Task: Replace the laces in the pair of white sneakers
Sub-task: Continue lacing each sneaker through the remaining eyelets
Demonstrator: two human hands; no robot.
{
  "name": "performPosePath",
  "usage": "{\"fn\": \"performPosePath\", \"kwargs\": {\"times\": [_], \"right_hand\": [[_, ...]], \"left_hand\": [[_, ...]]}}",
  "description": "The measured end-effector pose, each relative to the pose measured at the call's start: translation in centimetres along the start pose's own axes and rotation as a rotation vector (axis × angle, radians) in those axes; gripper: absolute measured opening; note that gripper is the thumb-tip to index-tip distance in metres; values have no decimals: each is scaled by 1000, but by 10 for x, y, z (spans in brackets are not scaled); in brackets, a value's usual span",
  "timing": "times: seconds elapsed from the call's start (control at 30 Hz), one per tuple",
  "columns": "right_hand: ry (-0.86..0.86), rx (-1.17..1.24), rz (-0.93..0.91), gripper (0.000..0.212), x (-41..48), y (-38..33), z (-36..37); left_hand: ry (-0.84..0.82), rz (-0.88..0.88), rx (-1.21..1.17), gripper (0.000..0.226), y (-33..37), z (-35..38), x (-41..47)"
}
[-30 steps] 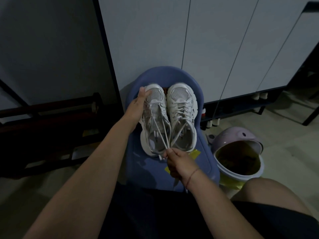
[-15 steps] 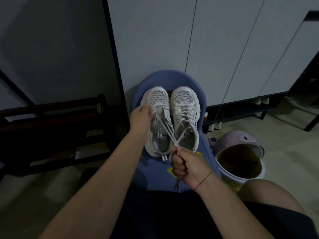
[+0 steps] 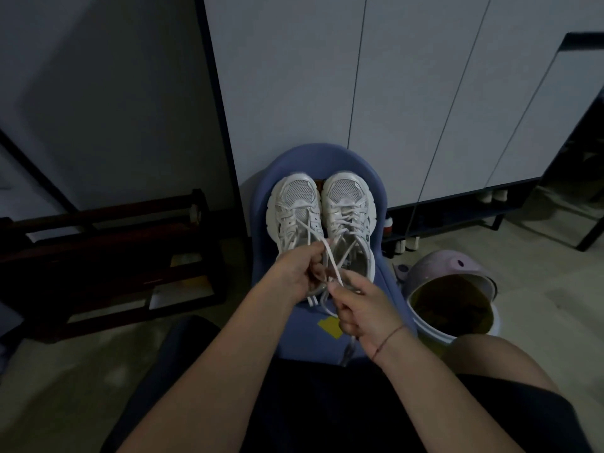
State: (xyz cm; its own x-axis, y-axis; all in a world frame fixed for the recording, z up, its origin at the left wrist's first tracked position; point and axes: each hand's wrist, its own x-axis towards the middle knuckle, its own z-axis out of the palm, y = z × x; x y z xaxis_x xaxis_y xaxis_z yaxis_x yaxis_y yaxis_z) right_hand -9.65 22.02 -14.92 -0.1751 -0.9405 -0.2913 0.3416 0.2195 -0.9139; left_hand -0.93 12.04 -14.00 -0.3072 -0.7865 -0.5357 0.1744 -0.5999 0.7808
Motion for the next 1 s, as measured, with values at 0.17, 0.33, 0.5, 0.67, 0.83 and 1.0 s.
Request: {"fn": "performPosePath", "kwargs": {"times": [0.17,0.33,0.5,0.67,0.83,1.0], "right_hand": [[97,-128,-62,31,14,-25,-16],[247,218,-82,37,42,-81,-48],[84,489,-99,36,49,-109,-50],[-180,532,-50,33,62,-109,-23],[-171,464,-66,33,85,-114,-18],[82,430,-60,32,113,-121,-64]], "left_hand": [[34,157,-197,26,23,-15,-6],[316,422,-293,28,63,-57,-6],[717,526,436,32,51,-60,6],[72,620,496,32,23,3,-16],[-413,359,404,35,8,13,-12],[-391,274,281,31,29,-12,-3]]}}
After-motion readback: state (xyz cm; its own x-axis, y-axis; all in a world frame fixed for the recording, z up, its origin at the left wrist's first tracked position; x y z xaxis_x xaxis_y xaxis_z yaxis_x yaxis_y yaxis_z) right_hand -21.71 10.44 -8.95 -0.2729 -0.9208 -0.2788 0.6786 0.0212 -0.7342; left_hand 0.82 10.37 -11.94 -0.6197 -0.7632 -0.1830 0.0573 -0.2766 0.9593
